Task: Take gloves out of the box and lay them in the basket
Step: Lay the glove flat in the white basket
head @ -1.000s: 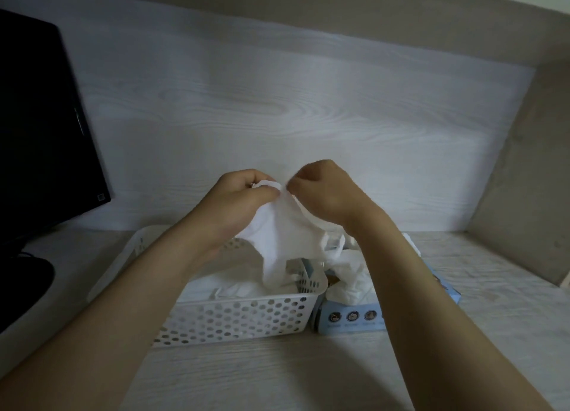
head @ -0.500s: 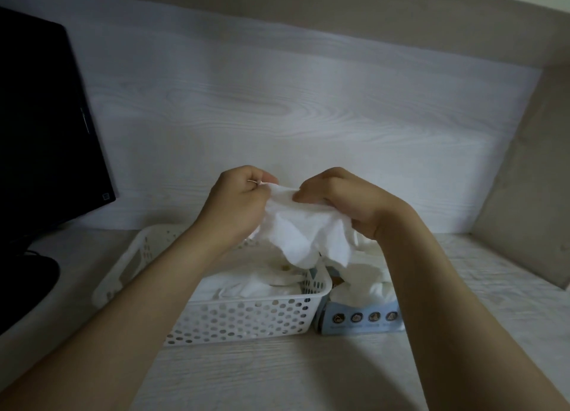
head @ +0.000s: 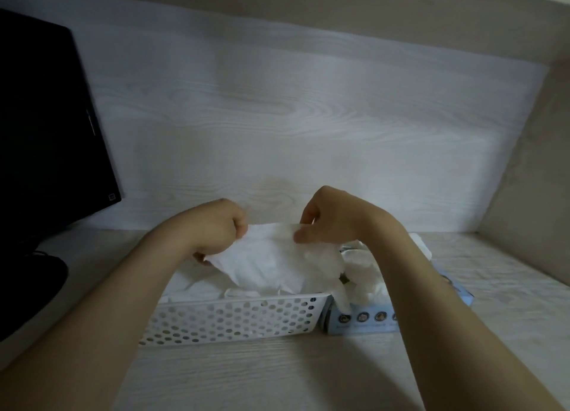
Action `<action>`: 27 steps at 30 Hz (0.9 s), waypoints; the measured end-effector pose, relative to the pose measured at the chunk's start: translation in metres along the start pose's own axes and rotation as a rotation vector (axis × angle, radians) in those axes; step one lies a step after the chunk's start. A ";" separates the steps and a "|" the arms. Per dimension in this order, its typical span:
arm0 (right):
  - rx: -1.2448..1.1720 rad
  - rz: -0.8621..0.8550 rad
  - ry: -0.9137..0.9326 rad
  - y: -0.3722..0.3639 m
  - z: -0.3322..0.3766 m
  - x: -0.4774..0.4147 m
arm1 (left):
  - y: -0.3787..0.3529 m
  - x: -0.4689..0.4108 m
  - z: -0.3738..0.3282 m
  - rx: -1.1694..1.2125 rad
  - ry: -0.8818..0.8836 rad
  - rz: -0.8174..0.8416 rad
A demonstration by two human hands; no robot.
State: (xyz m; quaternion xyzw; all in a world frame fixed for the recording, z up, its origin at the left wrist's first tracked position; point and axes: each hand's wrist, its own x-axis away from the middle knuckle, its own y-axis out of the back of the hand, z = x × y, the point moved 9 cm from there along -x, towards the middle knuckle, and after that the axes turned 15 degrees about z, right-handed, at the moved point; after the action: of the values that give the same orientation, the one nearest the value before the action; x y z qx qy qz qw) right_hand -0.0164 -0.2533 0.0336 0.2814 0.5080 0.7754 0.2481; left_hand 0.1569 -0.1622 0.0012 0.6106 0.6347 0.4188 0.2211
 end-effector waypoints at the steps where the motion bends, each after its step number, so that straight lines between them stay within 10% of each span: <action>1: 0.007 -0.010 0.023 -0.002 0.003 -0.002 | -0.002 0.000 0.003 -0.034 0.031 0.018; 10: 0.016 -0.058 0.142 -0.022 0.032 -0.018 | -0.001 0.002 0.017 0.060 0.108 0.051; 21: -0.811 -0.049 -0.034 -0.017 -0.006 -0.011 | 0.003 0.026 -0.042 0.612 -0.279 -0.007; 27: -0.620 0.078 -0.090 -0.017 -0.014 -0.005 | 0.000 0.025 -0.036 0.674 -0.194 0.048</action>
State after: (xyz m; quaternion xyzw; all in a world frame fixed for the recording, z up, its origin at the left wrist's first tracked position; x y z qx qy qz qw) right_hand -0.0213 -0.2597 0.0122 0.2457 0.2249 0.8889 0.3146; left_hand 0.1246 -0.1482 0.0273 0.7011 0.6987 0.1308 0.0566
